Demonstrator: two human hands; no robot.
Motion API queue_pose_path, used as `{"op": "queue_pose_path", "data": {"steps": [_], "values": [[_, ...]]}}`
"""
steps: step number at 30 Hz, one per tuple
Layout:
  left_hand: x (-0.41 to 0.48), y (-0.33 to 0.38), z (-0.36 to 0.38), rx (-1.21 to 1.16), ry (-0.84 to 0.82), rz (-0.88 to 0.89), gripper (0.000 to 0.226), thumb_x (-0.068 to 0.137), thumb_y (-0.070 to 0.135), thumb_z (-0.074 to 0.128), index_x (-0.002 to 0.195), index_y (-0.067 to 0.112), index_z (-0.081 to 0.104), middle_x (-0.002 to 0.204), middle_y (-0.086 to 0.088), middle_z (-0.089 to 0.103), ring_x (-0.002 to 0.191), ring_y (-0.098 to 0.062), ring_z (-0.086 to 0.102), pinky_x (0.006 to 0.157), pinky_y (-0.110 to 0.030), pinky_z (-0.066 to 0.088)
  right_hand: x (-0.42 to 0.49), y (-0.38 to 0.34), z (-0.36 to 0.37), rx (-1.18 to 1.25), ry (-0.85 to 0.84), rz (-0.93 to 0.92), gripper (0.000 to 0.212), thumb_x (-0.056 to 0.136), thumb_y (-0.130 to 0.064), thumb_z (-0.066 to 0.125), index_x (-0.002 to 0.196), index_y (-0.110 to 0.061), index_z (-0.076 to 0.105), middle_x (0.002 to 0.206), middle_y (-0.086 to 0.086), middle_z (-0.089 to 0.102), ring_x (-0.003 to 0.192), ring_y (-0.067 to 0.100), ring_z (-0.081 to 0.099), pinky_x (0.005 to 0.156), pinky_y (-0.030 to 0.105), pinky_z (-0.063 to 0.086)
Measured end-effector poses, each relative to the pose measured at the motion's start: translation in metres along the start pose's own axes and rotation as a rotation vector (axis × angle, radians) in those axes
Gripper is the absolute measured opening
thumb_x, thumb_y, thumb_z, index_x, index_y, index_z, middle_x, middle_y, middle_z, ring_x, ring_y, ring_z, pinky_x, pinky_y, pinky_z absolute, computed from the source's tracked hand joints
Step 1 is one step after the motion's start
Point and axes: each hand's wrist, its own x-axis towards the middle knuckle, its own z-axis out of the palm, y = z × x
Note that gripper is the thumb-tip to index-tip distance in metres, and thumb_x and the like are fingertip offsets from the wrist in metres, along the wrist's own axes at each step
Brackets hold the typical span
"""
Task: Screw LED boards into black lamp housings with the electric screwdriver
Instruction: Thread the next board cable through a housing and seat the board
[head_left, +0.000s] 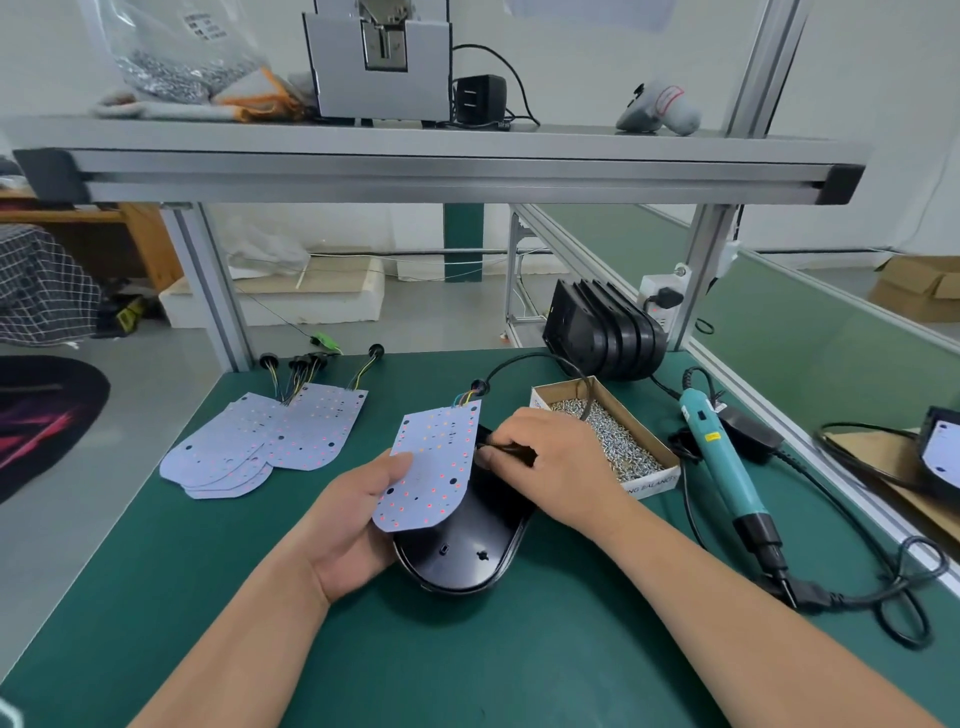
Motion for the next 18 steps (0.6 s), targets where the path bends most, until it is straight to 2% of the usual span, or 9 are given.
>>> {"op": "queue_pose_path", "data": {"steps": [2,6,7,10,12,13,15,16,18], "values": [[0.001,0.0,-0.001,0.0,0.01,0.021,0.041,0.109,0.023,0.045,0.144,0.008,0.063,0.142,-0.017,0.067,0.129,-0.036,0.065,0.117,-0.051,0.045,0.0,-0.004,-0.002,-0.035,-0.031,0.031,0.025,0.094,-0.033,0.074,0.076,-0.018,0.065,0.071,-0.006,0.057,0.071,0.017,0.053,0.065,0.038,0.044],[0.0,0.002,0.003,0.072,0.035,0.086,0.037,0.109,0.024,0.047,0.138,0.016,0.069,0.135,-0.013,0.072,0.108,-0.029,0.074,0.092,-0.044,0.06,0.004,-0.005,-0.01,-0.218,0.046,0.064,0.028,0.093,-0.025,0.074,0.071,-0.016,0.059,0.068,-0.003,0.052,0.07,0.023,0.051,0.063,0.038,0.04],[0.0,0.002,0.004,0.099,0.034,0.104,0.036,0.109,0.023,0.048,0.138,0.018,0.069,0.135,-0.012,0.072,0.111,-0.029,0.074,0.094,-0.045,0.059,0.006,-0.005,-0.011,-0.252,0.021,0.037,0.03,0.093,-0.027,0.074,0.07,-0.016,0.059,0.068,-0.002,0.053,0.071,0.024,0.051,0.064,0.039,0.04],[-0.002,0.0,0.007,0.169,0.007,0.144,0.044,0.101,0.025,0.057,0.144,0.018,0.062,0.142,-0.011,0.068,0.131,-0.034,0.064,0.115,-0.055,0.046,0.005,-0.007,-0.01,-0.378,-0.103,-0.12,0.032,0.093,-0.033,0.078,0.069,-0.018,0.062,0.069,-0.001,0.053,0.075,0.028,0.055,0.07,0.04,0.041],[-0.003,0.0,0.009,0.205,-0.009,0.169,0.048,0.099,0.027,0.057,0.146,0.017,0.06,0.143,-0.01,0.068,0.133,-0.034,0.063,0.113,-0.054,0.047,0.003,-0.009,-0.008,-0.382,-0.121,-0.128,0.033,0.09,-0.038,0.081,0.07,-0.017,0.066,0.07,-0.001,0.052,0.077,0.029,0.056,0.074,0.041,0.042],[-0.003,0.0,0.01,0.212,-0.006,0.187,0.044,0.102,0.025,0.056,0.145,0.017,0.06,0.142,-0.009,0.068,0.132,-0.033,0.064,0.108,-0.051,0.049,0.003,-0.008,-0.008,-0.345,-0.12,-0.111,0.03,0.091,-0.04,0.079,0.075,-0.016,0.07,0.074,-0.001,0.053,0.083,0.029,0.056,0.079,0.043,0.042],[-0.003,-0.001,0.009,0.21,0.019,0.206,0.037,0.109,0.02,0.05,0.144,0.016,0.061,0.139,-0.01,0.07,0.13,-0.034,0.065,0.103,-0.048,0.052,0.002,-0.004,-0.011,-0.269,-0.179,-0.089,0.02,0.095,-0.039,0.074,0.101,-0.021,0.079,0.088,-0.004,0.058,0.098,0.026,0.053,0.091,0.044,0.04],[-0.003,-0.001,0.007,0.207,0.043,0.204,0.036,0.11,0.018,0.048,0.143,0.014,0.061,0.138,-0.012,0.071,0.129,-0.035,0.066,0.102,-0.048,0.053,0.001,-0.002,-0.013,-0.253,-0.201,-0.083,0.022,0.095,-0.035,0.072,0.114,-0.024,0.078,0.095,-0.006,0.06,0.104,0.024,0.052,0.095,0.043,0.038],[0.0,0.0,0.005,0.213,0.085,0.202,0.034,0.109,0.017,0.048,0.14,0.013,0.062,0.134,-0.012,0.073,0.126,-0.036,0.067,0.101,-0.048,0.054,-0.004,0.0,-0.019,-0.215,-0.193,-0.068,0.034,0.091,-0.029,0.071,0.125,-0.024,0.072,0.106,-0.009,0.064,0.11,0.02,0.052,0.1,0.038,0.036]]}}
